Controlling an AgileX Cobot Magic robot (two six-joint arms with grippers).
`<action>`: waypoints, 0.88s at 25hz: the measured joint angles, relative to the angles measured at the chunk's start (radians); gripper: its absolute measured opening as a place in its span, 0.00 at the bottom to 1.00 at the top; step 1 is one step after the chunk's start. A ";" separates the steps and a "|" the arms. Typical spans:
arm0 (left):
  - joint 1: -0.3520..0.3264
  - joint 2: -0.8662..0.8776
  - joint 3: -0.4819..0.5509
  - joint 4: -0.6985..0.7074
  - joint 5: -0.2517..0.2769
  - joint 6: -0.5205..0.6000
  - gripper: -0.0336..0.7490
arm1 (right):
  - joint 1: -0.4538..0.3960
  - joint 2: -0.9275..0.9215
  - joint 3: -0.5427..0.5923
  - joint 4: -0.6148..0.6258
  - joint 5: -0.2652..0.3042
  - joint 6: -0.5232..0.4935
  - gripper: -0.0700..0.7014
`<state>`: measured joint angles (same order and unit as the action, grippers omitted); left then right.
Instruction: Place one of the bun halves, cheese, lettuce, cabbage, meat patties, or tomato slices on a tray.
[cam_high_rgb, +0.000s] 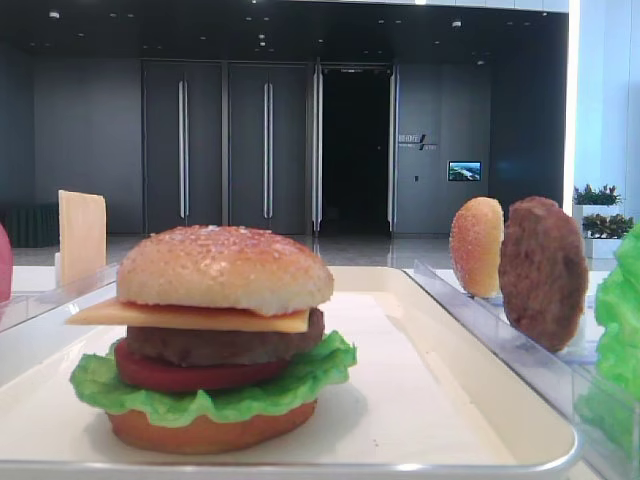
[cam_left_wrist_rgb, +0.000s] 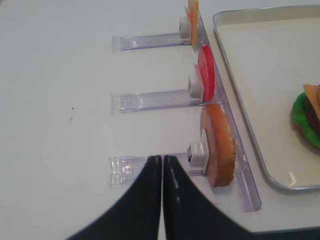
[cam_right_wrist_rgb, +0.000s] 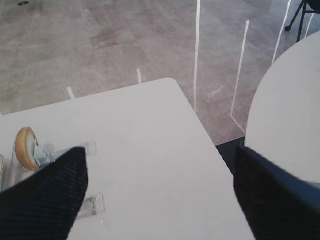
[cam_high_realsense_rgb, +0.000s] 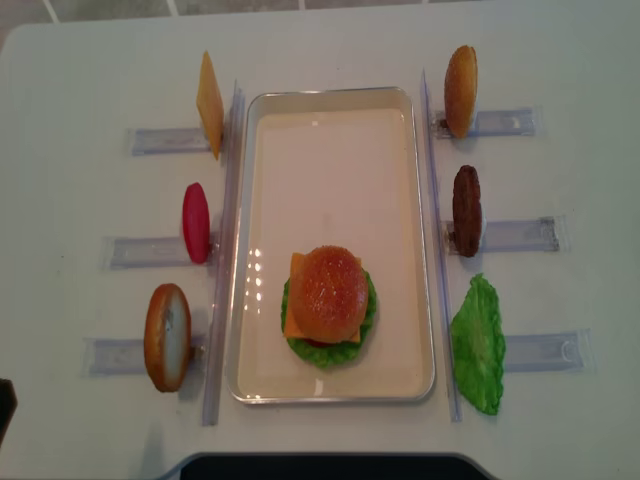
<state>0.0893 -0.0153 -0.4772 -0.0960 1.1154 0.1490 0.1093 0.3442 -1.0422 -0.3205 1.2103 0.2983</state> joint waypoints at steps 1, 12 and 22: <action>0.000 0.000 0.000 0.000 0.000 0.000 0.03 | 0.000 -0.032 0.030 0.000 -0.010 0.000 0.86; 0.000 0.000 0.000 0.000 0.000 0.000 0.03 | 0.001 -0.328 0.258 0.040 -0.066 -0.026 0.86; 0.000 0.000 0.000 0.002 0.000 0.000 0.03 | 0.001 -0.352 0.383 0.169 -0.080 -0.121 0.86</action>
<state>0.0893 -0.0153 -0.4772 -0.0941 1.1154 0.1490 0.1100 -0.0075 -0.6597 -0.1517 1.1306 0.1773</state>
